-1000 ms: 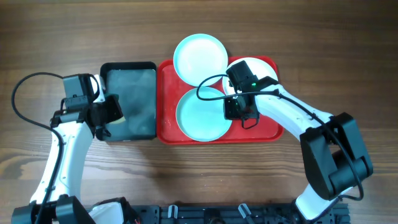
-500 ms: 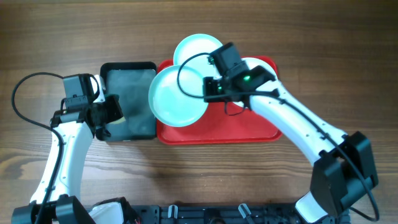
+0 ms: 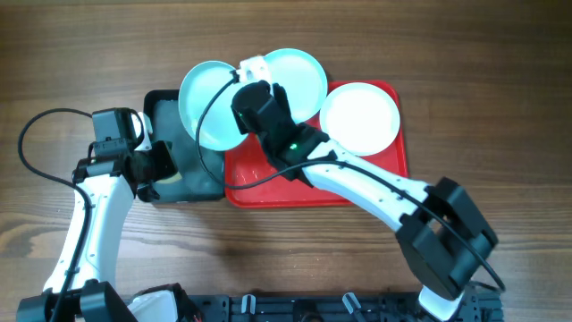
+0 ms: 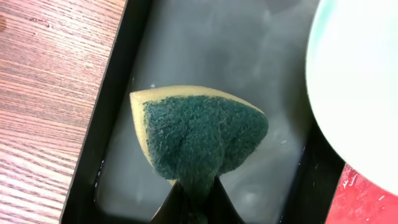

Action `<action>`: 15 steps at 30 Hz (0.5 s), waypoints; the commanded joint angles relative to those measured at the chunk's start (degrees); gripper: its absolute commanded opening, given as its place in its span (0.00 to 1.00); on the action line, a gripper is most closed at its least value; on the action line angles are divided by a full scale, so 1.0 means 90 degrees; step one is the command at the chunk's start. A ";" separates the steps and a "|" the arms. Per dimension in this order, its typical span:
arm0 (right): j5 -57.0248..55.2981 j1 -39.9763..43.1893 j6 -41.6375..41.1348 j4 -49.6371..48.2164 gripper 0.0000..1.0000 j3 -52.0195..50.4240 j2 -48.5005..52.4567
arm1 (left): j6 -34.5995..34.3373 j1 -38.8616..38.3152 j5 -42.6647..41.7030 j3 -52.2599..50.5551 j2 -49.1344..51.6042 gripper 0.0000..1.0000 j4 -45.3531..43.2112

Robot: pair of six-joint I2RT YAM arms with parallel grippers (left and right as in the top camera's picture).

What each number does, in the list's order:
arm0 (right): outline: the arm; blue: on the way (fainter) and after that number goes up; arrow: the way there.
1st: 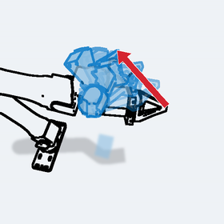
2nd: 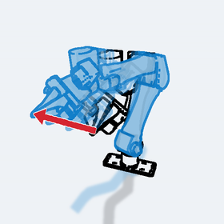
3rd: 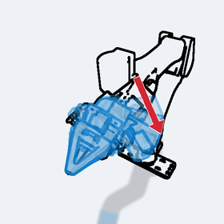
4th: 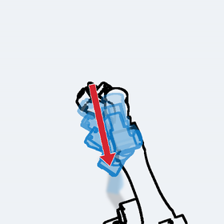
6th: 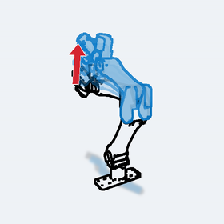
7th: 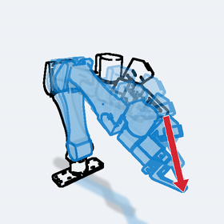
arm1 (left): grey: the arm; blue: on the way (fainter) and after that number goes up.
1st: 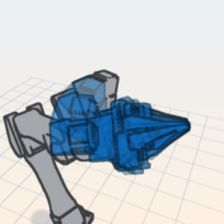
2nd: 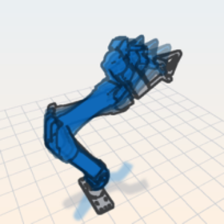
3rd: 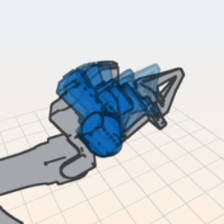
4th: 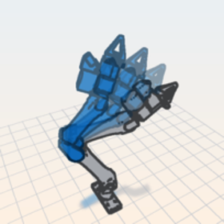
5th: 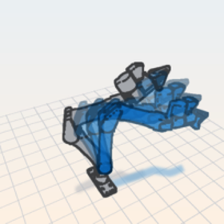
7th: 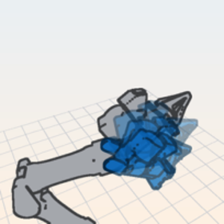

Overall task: Clean dirty plates on tray and stack at the side
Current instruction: 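Lift the pale green plate with the right gripper and carry it right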

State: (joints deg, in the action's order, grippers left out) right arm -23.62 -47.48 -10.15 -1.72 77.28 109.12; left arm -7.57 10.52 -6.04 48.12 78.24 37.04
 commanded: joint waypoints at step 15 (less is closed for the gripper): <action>0.0296 -0.0457 0.6931 -0.2497 0.04 0.0092 0.0226 | -0.0090 0.0027 -0.0107 -0.0039 0.0036 0.04 -0.0085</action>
State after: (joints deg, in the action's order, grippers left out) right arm -21.85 -51.20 44.29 -23.20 77.30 110.43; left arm -7.81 10.52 -6.07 48.10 78.24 36.51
